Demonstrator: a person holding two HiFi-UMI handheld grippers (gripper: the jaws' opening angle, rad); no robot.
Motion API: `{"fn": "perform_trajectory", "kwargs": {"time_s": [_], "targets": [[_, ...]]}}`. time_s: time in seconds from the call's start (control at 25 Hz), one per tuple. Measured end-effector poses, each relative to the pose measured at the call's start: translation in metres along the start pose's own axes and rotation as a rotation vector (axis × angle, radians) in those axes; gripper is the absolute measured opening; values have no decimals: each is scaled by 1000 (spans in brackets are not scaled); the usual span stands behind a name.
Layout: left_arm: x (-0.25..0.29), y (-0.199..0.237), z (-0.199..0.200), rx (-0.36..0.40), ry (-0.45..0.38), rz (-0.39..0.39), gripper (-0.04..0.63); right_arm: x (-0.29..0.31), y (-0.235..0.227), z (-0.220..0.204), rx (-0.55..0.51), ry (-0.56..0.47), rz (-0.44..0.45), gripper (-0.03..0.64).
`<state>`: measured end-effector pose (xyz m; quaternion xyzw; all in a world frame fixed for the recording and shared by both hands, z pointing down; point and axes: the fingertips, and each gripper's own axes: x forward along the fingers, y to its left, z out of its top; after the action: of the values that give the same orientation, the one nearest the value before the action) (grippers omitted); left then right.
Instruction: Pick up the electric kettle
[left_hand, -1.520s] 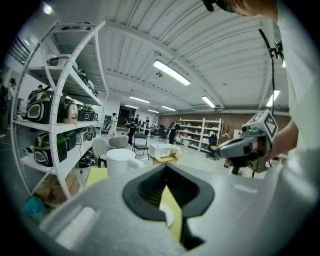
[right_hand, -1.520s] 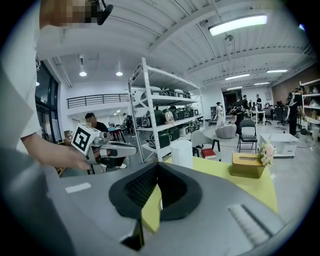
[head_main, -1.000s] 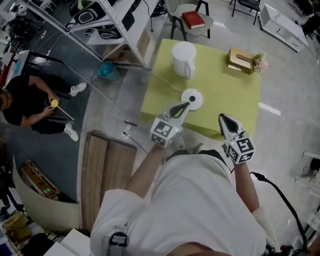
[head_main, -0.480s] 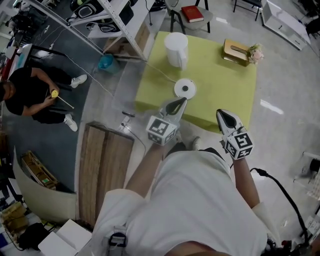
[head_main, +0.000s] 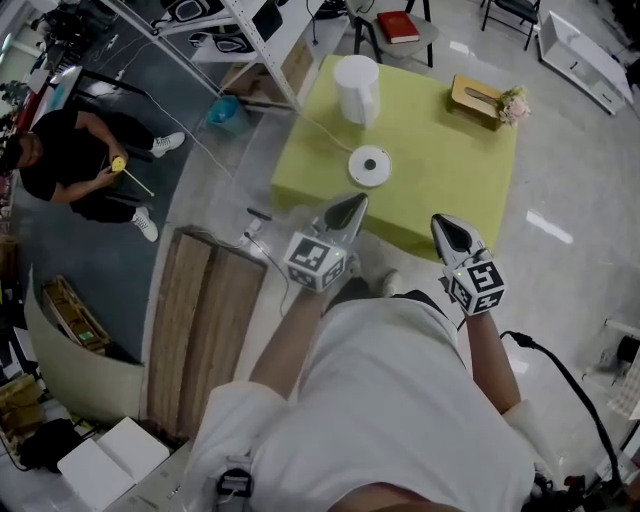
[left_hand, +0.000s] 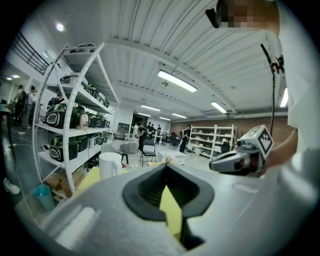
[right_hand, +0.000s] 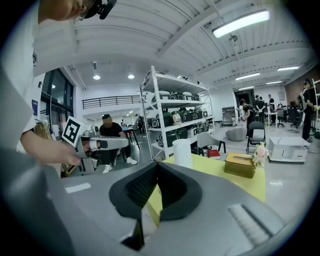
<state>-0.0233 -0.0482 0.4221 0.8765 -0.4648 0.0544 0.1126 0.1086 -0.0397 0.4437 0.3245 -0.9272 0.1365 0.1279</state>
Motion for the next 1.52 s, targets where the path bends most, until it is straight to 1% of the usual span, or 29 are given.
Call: {"fn": "perform_trajectory", "kwargs": {"time_s": [0.2,0.36,0.6,0.76,1.0,1.2,1.32,1.52], "targets": [[-14,-9,-1,0,-8,31,0,-5,12,-4,-27,1,33,5],[-21,-15,2,7,-29,33,0,-6,16,-4,-34,-4,42,5],[-38,-3,7,10,-30,38,0,0,31,4,-48,-14,37,5],[-50,6,10,20,-33,19,0,8,44,9,-60,-23,37,5],[-70,24,12,18,-24,-12,0,26,68,17,-21,-60,13,5],[-81,33,12,18,-15,-30,0,36,83,22,-21,-69,9,3],[-83,37,13,10,-19,-43,0,38,88,26,-32,-67,2,3],[-85,43,12,20,-17,-59,0,43,89,25,-29,-69,-17,3]]}}
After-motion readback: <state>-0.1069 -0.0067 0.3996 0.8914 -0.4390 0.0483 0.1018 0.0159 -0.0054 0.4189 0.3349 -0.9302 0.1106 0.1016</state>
